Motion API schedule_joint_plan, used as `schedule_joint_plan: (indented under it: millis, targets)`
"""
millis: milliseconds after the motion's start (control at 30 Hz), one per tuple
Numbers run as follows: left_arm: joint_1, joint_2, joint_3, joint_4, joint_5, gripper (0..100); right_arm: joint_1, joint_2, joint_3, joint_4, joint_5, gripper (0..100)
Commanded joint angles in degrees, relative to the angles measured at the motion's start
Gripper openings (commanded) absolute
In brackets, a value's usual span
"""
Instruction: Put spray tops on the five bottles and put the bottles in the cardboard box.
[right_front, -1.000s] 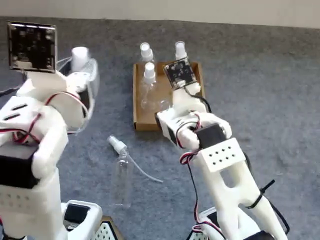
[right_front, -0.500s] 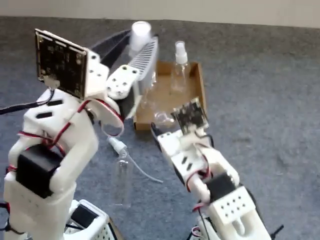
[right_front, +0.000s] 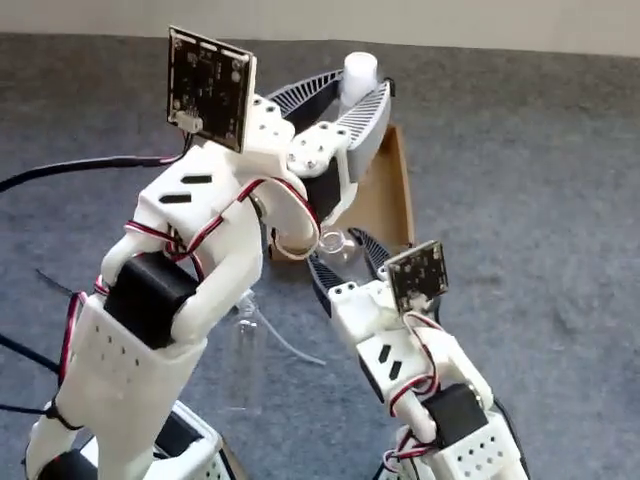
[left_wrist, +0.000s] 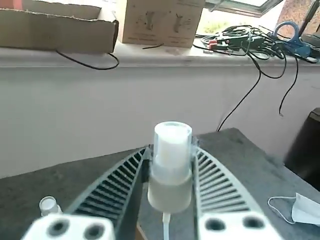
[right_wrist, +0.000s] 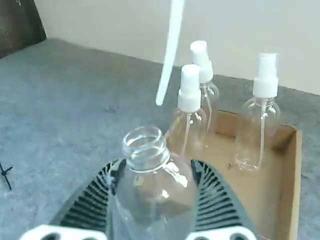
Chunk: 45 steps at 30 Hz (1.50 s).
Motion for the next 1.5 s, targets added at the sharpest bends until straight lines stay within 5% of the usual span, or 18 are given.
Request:
schedule_joint_plan:
  millis: [0, 1467]
  targets:
    - [0.4, 0.2, -0.2, -1.7, 1.2, 1, -0.2, -4.4, 0.6, -1.3, -1.2, 0.5]
    - [0.7, -8.2, 11.2, -0.4, 1.3, 1, -0.1, -5.1, 0.8, -1.5, -1.4, 0.5]
